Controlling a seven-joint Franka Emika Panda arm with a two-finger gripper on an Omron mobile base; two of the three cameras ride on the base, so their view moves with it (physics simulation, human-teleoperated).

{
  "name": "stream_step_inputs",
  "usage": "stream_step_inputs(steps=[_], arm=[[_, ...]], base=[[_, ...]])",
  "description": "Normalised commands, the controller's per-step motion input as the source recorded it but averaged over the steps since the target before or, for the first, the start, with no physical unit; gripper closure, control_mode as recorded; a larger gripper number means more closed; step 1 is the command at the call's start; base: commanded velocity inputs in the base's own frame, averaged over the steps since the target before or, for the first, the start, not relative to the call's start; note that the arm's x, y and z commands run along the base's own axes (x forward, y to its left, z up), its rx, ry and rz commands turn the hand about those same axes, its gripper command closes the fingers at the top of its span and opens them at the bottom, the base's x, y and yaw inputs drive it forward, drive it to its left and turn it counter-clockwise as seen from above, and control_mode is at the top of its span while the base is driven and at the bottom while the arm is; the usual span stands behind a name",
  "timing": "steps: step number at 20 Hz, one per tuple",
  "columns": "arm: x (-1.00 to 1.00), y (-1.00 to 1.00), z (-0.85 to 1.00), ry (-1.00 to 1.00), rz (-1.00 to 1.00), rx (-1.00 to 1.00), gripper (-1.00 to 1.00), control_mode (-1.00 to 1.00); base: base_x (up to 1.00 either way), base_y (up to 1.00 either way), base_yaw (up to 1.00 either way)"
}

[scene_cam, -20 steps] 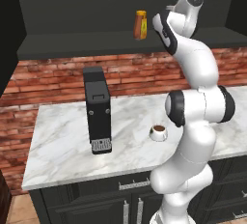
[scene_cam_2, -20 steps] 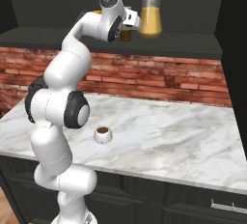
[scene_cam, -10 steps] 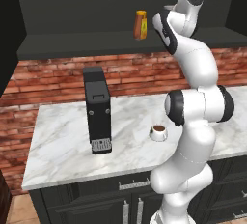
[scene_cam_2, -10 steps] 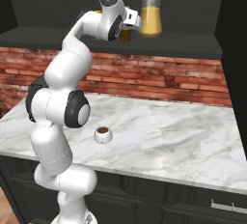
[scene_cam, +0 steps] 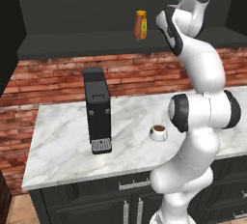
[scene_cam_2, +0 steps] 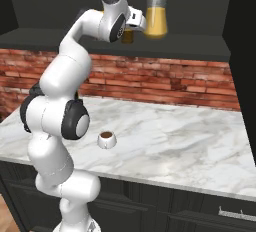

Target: Pick the cinnamon and honey bottle from the cabinet and place them next to the mug.

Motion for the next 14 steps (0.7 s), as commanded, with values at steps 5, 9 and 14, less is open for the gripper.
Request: stream_step_inputs(steps=[5,9,14], arm=[[-0.85,0.00,0.00,-0.09,0.02,0.00,1.00,-1.00],[-0.95,0.00,0.00,-0.08,0.05,0.00,1.00,-1.00],[-1.00,0.00,0.00,-0.02,0.10,0.00,1.00,-1.00]], base=[[0.00,0.00,0.00],[0.00,0.00,0.00],[0.00,0.00,0.00]])
